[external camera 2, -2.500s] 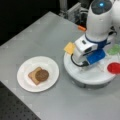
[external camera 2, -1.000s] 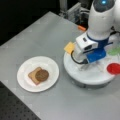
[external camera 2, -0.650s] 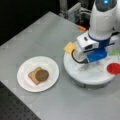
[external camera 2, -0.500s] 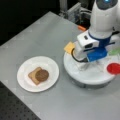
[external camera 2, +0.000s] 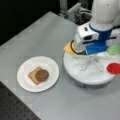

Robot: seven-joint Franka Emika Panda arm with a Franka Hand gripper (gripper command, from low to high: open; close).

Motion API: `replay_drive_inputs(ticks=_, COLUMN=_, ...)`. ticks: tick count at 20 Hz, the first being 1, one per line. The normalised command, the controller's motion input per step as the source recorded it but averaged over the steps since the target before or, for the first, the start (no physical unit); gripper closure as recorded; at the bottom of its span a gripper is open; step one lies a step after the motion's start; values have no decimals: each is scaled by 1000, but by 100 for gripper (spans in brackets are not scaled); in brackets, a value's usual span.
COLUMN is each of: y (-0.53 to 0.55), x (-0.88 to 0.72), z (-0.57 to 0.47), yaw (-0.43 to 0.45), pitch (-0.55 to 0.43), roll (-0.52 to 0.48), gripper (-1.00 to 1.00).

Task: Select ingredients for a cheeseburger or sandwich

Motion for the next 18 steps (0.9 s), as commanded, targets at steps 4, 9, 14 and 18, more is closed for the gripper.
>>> replay_drive_inputs(ticks=4, y=-11, x=214, z=197, yaw=-490, pitch=129, roll=57, gripper=-100)
replay_drive_inputs(ticks=9, y=-13, x=265, z=208, yaw=-523, pitch=202, roll=123, gripper=-100)
replay_drive_inputs(ticks=14, y=-69, x=364, z=324, yaw=-480, pitch=259, roll=163, gripper=-100)
replay_drive_inputs(ticks=18, y=-128, x=424, z=205, yaw=-374, pitch=239, roll=256, gripper=-100)
